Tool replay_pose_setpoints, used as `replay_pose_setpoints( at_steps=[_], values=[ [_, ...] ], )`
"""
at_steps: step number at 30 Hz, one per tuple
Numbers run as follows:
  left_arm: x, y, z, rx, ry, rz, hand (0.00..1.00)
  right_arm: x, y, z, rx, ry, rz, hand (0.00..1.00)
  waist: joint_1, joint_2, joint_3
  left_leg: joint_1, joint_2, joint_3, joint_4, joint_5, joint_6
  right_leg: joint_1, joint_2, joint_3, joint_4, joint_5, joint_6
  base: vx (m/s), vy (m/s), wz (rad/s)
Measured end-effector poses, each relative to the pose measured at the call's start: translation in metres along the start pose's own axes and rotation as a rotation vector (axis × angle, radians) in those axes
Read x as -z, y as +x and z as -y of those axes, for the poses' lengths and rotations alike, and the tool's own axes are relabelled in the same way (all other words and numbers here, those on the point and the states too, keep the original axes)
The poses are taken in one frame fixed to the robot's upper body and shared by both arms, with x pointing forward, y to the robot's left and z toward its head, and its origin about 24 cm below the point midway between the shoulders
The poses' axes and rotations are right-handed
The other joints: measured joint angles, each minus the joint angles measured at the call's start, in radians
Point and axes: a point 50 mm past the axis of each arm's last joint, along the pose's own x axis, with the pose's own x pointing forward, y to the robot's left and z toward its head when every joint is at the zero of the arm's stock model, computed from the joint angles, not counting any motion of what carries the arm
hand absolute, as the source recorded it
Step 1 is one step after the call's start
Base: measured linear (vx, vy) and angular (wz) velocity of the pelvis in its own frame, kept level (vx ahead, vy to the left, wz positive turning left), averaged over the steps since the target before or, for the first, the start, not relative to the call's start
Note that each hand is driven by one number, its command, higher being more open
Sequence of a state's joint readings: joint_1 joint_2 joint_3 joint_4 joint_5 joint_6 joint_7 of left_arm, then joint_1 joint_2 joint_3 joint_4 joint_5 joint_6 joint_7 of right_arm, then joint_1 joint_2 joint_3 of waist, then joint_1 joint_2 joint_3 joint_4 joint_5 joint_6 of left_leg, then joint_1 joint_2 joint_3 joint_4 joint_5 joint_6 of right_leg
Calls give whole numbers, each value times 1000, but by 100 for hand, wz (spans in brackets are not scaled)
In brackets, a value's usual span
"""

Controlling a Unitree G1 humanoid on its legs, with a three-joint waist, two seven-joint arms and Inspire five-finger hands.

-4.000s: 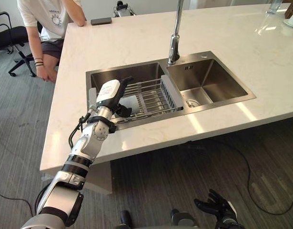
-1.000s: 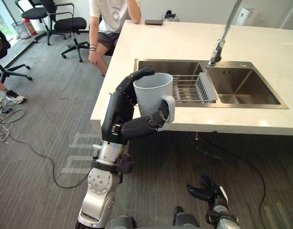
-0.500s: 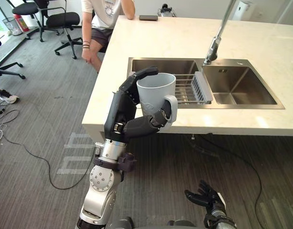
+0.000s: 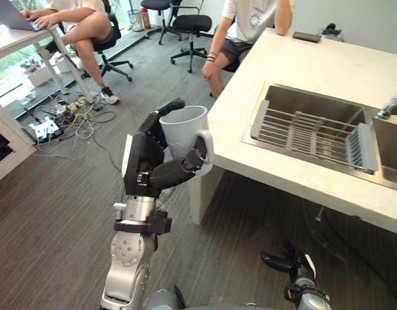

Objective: Walk over to the sink, pick up the cup, carry it to the dishwasher, place the cup inside the dishwasher, then close the dishwasher door

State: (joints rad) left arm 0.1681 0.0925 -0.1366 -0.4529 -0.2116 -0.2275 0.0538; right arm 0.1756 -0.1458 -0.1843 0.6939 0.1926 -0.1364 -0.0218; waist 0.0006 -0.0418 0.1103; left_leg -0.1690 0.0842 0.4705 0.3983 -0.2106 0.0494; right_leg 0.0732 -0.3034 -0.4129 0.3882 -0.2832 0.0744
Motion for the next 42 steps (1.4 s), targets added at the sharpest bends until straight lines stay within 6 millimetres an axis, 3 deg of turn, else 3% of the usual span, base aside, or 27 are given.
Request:
replay_pose_setpoints(
  at_steps=[1,2,3,4,6,7,8,9,10,11,12,13,14,18,19,20,21,22,26,27,29,30,35,39,42],
  values=[
    [2,-3,-2,-29,-6,-17,30,-2,2,-1,-1,-1,-3,90,-4,-5,3,-4,-20,-24,29,-34,21,-55,-46,42,167,13,-7,188,206,75],
    [3,-3,-3,-27,-2,-28,30,0,2,-2,-3,0,-14,90,-14,0,2,13,-43,-63,33,-49,34,-117,-65,122,334,84,-34,199,217,89],
    [3,-3,-2,-29,-4,-26,30,1,1,-3,-6,1,-18,90,-19,1,4,22,-50,-85,33,-56,40,-150,-59,173,398,123,-41,247,176,102],
    [3,-3,-3,-29,-1,-26,30,2,1,-6,-15,6,-18,90,-24,3,8,39,-55,-124,32,-65,53,-196,-9,272,479,79,-21,267,103,93],
    [3,-3,-3,-35,-3,-25,30,2,1,-12,-28,11,-16,90,-23,4,9,73,-67,-177,17,-65,47,-246,88,382,497,8,-27,306,62,91],
    [3,-3,-1,-29,-8,-26,30,1,-1,-17,-38,20,-6,90,-25,4,9,95,-81,-217,4,-68,45,-279,158,460,474,-31,-24,290,4,84],
    [3,-3,0,-24,-11,-26,30,0,-1,-19,-43,26,1,90,-31,4,9,106,-87,-236,-3,-67,43,-293,193,499,451,-42,-21,406,-47,151],
    [3,-1,6,-3,-30,-20,30,-5,-3,-24,-61,34,28,90,-43,2,6,124,-112,-309,-12,-71,32,-307,276,619,322,-52,-12,291,-73,137],
    [3,-1,8,4,-36,-20,30,-5,-4,-25,-64,37,36,90,-41,-2,3,131,-122,-330,-11,-75,25,-309,286,638,274,-48,-12,232,-64,136],
    [3,-1,9,10,-41,-19,30,-5,-5,-25,-66,39,40,90,-38,-9,-1,142,-133,-338,-12,-79,17,-310,285,641,219,-25,-10,252,-111,105],
    [2,-2,12,13,-54,-15,30,-4,-9,-28,-81,34,43,90,-27,-14,-16,143,-141,-352,16,-98,-12,-304,272,608,147,34,-1,262,-127,89],
    [2,-2,13,10,-59,-17,30,-3,-9,-28,-83,32,38,90,-24,-6,-20,142,-133,-354,20,-101,-17,-297,273,597,142,34,-2,379,-164,101],
    [0,-3,17,10,-80,-6,30,11,-17,-19,-27,46,-6,90,-6,18,-35,140,-100,-356,25,-104,-43,-256,283,550,94,39,-12,283,-119,59],
    [-2,-1,21,20,-105,14,30,29,-32,-6,-15,9,-57,90,-7,23,-39,118,-64,-342,62,-88,-83,-185,274,458,21,47,-27,197,-99,70],
    [-2,-1,24,39,-110,11,30,34,-36,-3,-1,12,-70,90,-17,18,-35,81,-36,-291,120,-115,-86,-160,257,425,-2,46,-38,77,-38,83],
    [0,-1,25,51,-112,6,30,37,-39,0,21,13,-80,90,-23,18,-35,51,28,-211,134,-128,-84,-153,250,396,0,44,-42,66,-26,76],
    [1,-2,25,53,-113,1,30,38,-39,2,33,14,-83,90,-25,20,-35,46,65,-173,112,-119,-86,-151,250,385,4,44,-42,39,19,55],
    [2,-2,25,52,-113,-5,30,41,-41,4,47,14,-94,90,-29,20,-32,47,115,-126,70,-57,-84,-140,250,370,17,35,-39,14,97,25],
    [5,-3,22,64,-117,-26,30,53,-45,2,51,22,-143,90,-34,-9,-53,46,54,-133,19,-33,-62,-124,210,362,-35,25,-28,-16,111,22],
    [7,-4,23,68,-120,-36,30,56,-45,2,51,22,-152,90,-41,-8,-58,40,41,-146,1,-19,-57,-120,202,350,-56,36,-11,-89,54,56],
    [16,-5,27,86,-126,-72,30,62,-45,2,44,18,-185,90,-46,-5,-60,36,21,-166,-50,5,-63,-109,188,320,-106,65,-8,-79,34,44],
    [25,-8,26,97,-114,-115,30,65,-42,0,32,11,-206,90,-43,11,-61,36,14,-167,-80,29,-59,-107,188,316,-135,88,-6,-60,23,10],
    [32,-12,33,148,-117,-158,30,66,-41,-15,-48,7,-213,90,-47,16,-63,39,-12,-169,-121,54,-53,-113,168,303,-138,101,-2,-15,24,8],
    [31,-8,39,199,-118,-147,30,52,-30,-30,-95,10,-167,90,-43,15,-43,73,-23,-165,-114,46,-32,-128,157,347,-39,99,-3,5,69,-4],
    [25,-5,41,216,-120,-118,30,41,-28,-42,-134,8,-120,90,-41,8,-30,98,-42,-202,-113,24,-17,-177,164,434,140,100,-6,-20,79,39]
  ],
)
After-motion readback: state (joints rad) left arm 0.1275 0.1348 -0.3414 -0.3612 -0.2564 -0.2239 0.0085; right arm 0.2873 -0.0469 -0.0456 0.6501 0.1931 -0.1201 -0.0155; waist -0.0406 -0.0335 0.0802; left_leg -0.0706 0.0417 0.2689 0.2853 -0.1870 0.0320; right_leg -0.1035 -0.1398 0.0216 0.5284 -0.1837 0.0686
